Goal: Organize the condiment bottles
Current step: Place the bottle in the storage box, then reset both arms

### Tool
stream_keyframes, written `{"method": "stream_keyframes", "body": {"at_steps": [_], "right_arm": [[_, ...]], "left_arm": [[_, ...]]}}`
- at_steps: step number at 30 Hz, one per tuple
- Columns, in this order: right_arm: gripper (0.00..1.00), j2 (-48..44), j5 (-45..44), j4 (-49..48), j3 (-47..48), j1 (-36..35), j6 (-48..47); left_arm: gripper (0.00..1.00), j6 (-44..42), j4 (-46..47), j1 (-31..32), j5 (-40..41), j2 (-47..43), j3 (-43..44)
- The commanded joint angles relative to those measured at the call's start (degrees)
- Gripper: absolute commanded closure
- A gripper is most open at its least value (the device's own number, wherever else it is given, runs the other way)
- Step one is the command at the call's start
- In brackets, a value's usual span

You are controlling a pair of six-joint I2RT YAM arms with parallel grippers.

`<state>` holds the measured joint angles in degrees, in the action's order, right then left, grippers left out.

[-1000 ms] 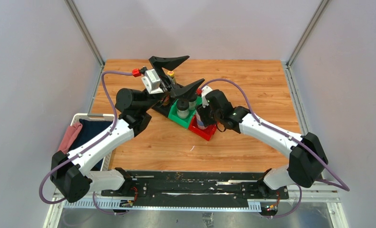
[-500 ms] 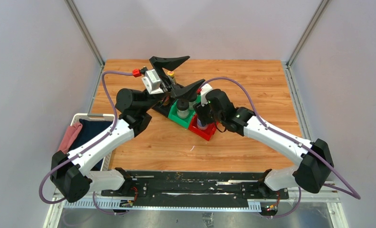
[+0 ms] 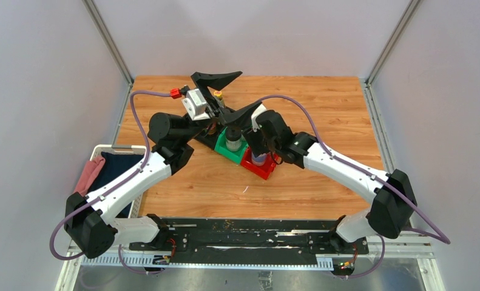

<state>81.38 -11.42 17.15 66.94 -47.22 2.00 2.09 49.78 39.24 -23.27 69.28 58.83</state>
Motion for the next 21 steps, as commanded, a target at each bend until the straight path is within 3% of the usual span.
{"method": "stream_keyframes", "body": {"at_steps": [1, 8, 14, 21], "right_arm": [[0.33, 1.58, -3.31, 0.1, 2.76, -0.59, -1.04], [0.3, 2.07, -4.86, -0.79, 4.38, 0.01, -1.1], [0.29, 3.21, -7.89, -2.86, 7.03, 1.45, -3.09], [0.29, 3.78, -7.21, -8.67, 9.98, 9.19, -5.01]], "left_arm": [[0.0, -1.19, -0.62, 0.58, 0.83, -0.54, 1.55], [0.0, -2.0, -2.07, 0.57, 1.75, -1.48, 1.91], [0.0, -5.74, -9.42, 0.57, 5.54, -1.04, 4.81], [0.0, -7.07, -19.81, -1.59, 9.14, 3.82, 11.36]]}}
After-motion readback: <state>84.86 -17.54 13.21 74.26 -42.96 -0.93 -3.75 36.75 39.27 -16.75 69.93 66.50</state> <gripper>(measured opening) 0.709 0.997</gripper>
